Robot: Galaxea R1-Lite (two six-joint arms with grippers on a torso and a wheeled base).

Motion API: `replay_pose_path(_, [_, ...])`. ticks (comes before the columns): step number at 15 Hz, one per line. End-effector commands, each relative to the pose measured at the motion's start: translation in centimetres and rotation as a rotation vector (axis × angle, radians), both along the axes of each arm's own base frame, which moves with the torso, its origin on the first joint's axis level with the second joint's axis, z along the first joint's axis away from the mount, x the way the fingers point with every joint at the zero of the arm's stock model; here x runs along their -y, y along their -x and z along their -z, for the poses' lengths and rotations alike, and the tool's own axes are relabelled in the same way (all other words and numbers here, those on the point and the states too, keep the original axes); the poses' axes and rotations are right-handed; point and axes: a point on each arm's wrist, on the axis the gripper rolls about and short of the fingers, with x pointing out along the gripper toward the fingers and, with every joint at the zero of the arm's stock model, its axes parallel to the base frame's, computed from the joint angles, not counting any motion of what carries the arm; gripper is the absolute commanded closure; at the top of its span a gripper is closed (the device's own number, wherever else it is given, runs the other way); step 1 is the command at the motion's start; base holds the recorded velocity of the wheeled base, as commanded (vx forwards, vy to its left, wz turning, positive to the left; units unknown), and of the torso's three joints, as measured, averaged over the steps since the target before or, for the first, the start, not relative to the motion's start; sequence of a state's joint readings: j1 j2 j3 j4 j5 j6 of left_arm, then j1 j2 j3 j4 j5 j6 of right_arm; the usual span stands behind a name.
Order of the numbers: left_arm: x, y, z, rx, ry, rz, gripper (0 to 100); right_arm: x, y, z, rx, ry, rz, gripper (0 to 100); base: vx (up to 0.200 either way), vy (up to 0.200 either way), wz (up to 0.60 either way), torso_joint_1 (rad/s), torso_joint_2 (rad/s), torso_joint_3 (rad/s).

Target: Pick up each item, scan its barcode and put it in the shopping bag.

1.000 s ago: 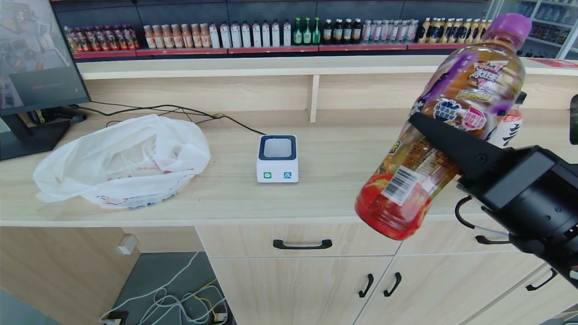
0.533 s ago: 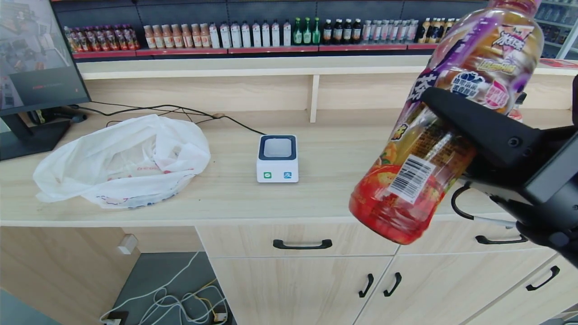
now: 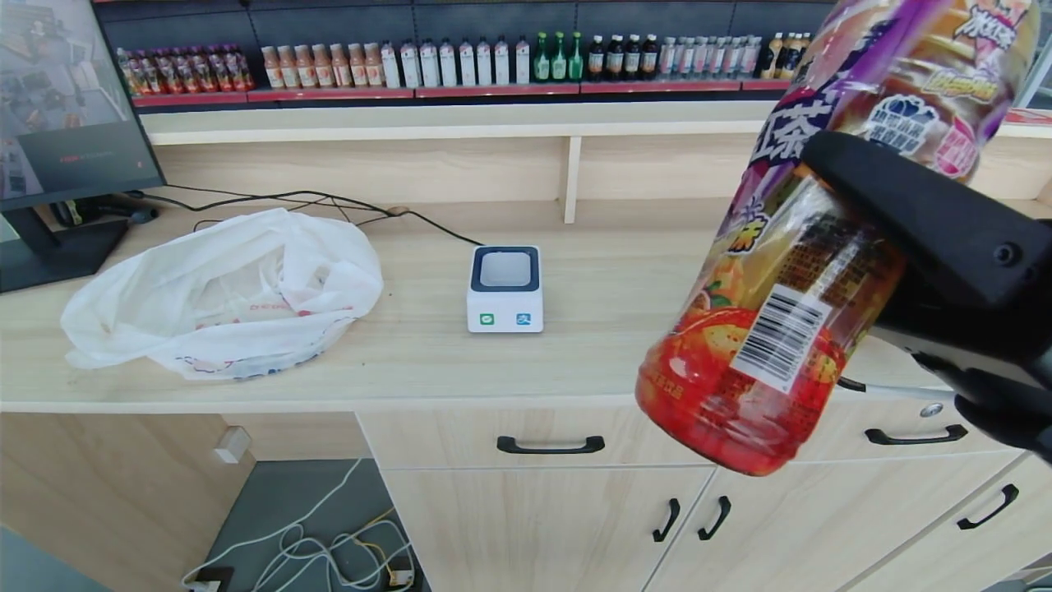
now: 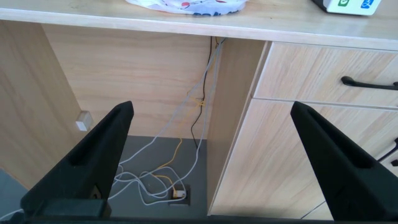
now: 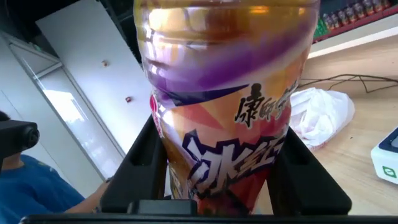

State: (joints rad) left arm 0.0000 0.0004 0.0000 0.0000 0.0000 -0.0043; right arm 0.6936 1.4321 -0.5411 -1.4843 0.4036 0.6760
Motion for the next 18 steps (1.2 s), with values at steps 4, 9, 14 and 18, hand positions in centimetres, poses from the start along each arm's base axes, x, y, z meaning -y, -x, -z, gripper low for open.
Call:
replay_pose_path(4, [0.0, 0.0, 0.0, 0.0, 0.0, 0.0, 0, -1.4, 0.1, 0.2, 0.0, 0.025, -0.074, 100, 0.0, 0.0, 0.0, 0.0, 0.0, 0.0])
replay_pose_path(9, [0.0, 0.0, 0.0, 0.0, 0.0, 0.0, 0, -3.6, 1.6, 0.5, 0.023, 0.05, -0.157, 100, 0.0, 0.0, 0.0, 0.0, 0.0, 0.0])
replay_pose_path(14, [0.0, 0.0, 0.0, 0.0, 0.0, 0.0, 0, -3.7, 1.6, 0.3, 0.02, 0.054, -0.16, 100, 0.0, 0.0, 0.0, 0.0, 0.0, 0.0])
replay_pose_path(18, [0.0, 0.0, 0.0, 0.0, 0.0, 0.0, 0, -4.0, 1.6, 0.4, 0.035, 0.068, -0.138, 100, 0.0, 0.0, 0.0, 0.0, 0.0, 0.0])
